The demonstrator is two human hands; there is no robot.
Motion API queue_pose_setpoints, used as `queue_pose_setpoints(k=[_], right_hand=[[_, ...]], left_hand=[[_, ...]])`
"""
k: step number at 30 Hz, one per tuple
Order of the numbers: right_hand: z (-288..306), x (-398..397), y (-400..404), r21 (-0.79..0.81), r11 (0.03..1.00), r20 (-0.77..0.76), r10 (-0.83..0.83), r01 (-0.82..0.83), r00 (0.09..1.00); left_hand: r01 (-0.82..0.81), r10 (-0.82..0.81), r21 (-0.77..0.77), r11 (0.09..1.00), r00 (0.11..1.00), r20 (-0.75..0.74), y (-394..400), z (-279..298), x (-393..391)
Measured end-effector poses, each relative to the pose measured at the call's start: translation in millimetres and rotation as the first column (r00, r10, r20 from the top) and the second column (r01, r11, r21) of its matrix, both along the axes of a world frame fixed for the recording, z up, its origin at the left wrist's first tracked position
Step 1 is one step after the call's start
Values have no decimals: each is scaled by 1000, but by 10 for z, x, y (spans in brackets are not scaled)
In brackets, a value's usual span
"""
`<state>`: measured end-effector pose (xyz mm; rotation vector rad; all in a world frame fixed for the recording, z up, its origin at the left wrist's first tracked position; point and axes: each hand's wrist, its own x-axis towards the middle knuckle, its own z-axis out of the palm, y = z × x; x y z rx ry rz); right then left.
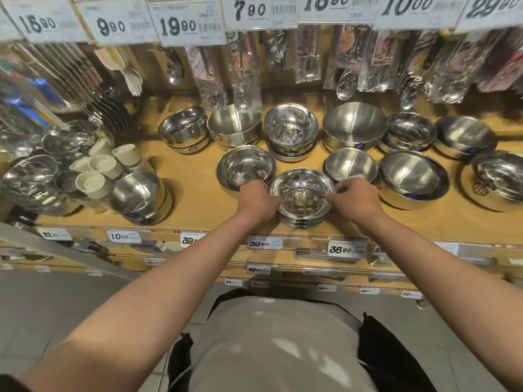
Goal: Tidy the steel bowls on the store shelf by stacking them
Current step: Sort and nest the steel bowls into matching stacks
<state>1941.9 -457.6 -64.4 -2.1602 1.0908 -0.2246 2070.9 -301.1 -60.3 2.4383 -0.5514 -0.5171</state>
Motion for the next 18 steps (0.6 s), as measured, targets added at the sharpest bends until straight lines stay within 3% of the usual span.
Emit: queue_pose_setpoints(k=[18], right_hand=[[130, -60, 47, 21, 999, -60, 48, -47, 997]], left_hand=[[5, -7, 63, 998, 999, 34, -68, 78, 35]])
